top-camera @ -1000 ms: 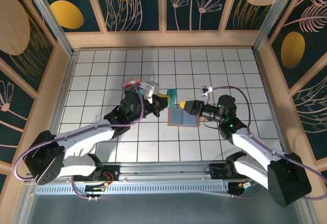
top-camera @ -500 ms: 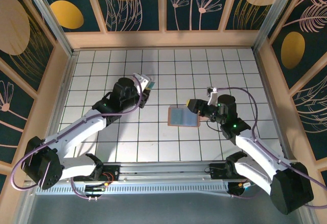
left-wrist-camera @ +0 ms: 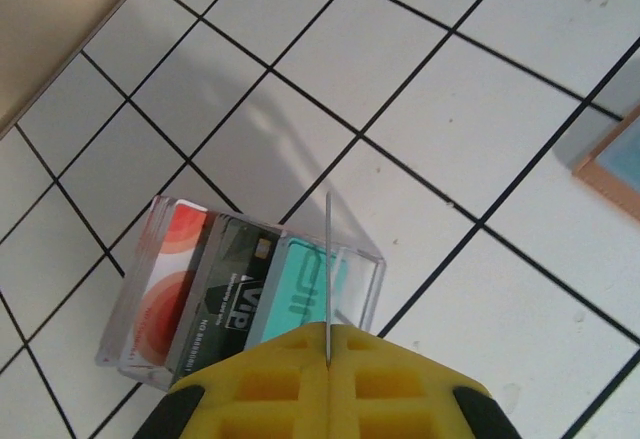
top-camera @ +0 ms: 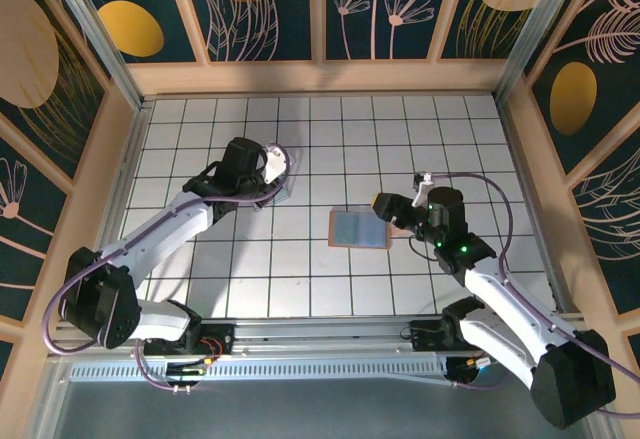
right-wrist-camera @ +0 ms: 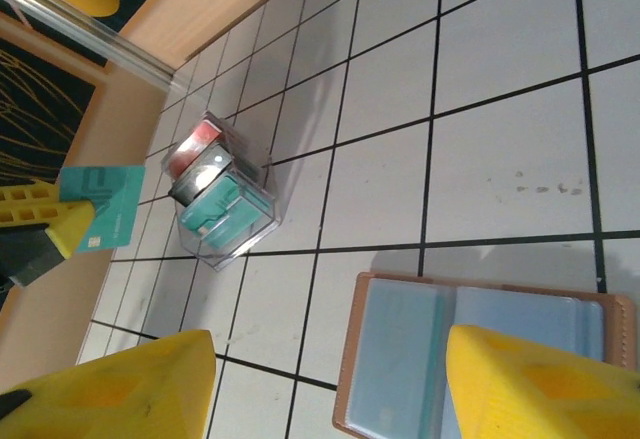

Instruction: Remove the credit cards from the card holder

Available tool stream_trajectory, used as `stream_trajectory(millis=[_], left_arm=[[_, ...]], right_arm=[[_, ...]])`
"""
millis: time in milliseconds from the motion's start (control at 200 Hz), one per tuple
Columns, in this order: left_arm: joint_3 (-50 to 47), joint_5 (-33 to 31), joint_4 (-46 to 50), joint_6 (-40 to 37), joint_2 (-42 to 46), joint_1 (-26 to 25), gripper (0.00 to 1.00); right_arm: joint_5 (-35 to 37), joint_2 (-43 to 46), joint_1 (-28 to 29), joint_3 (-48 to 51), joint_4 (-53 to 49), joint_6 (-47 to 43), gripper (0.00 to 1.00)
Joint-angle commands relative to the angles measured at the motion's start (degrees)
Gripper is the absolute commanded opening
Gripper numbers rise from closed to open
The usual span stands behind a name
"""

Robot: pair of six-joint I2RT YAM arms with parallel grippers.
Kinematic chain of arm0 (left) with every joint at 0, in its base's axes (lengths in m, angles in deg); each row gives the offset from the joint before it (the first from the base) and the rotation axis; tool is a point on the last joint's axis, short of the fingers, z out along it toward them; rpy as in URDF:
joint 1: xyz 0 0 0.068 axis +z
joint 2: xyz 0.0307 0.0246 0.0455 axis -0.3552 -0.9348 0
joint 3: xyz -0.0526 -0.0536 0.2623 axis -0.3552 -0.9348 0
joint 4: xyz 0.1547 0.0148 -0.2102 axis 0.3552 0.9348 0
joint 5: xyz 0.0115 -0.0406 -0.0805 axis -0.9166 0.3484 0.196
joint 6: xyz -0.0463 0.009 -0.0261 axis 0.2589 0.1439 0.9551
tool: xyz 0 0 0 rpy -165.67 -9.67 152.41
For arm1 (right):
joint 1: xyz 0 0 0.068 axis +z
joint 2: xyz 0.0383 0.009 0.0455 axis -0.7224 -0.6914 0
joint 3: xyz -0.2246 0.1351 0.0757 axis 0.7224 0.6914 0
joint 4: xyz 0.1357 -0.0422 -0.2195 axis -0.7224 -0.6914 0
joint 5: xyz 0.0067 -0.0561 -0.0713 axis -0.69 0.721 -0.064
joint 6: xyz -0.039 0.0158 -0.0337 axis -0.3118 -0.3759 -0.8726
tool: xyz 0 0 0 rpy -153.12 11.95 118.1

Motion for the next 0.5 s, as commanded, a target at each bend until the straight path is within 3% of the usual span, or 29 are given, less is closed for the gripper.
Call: stream_trajectory(millis=[0,495], left_arm=[[2.3,-0.2,2.5,-5.6,-1.6,1.3,0.00],[6.1,7.7,6.6,-14.2,-9.1,7.4,0.00]], right_arm=[[3.1,0.8,0.2,-2.4,-1.4,-0.5,0.66],[7.5,-1.7,0.2,-3.6,-5.8,-0.2,0.82]])
